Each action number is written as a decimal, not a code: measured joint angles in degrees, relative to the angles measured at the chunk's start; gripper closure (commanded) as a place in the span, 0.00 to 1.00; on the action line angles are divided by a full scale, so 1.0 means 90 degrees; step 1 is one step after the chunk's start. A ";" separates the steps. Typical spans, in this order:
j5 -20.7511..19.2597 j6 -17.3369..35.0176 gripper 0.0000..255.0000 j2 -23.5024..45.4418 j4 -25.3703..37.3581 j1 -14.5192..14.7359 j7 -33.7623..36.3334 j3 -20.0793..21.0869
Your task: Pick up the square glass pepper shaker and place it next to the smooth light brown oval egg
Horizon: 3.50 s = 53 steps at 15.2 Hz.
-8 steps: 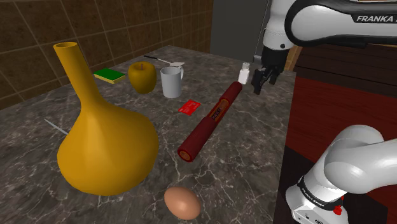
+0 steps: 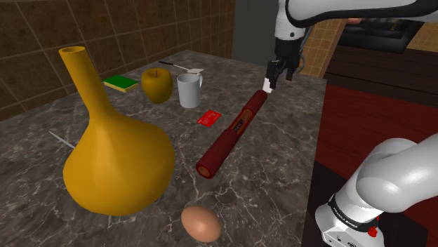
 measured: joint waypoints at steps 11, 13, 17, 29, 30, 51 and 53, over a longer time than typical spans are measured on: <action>0.0257 -0.0910 0.00 0.2856 0.2988 -0.0233 -0.0619 -0.0456; 0.0256 -0.0783 0.00 0.2821 0.2815 -0.0238 -0.0620 -0.0461; 0.0247 -0.0443 0.00 0.2746 0.2395 -0.0248 -0.0621 -0.0471; 0.0248 -0.0382 1.00 0.2721 0.2317 -0.0245 -0.0612 -0.0467; 0.0248 -0.0382 1.00 0.2720 0.2316 -0.0245 -0.0612 -0.0467; 0.0259 -0.1806 1.00 0.2975 0.3996 -0.0245 -0.0694 -0.0467; 0.0261 -0.2002 1.00 0.3051 0.4268 -0.0249 -0.0713 -0.0471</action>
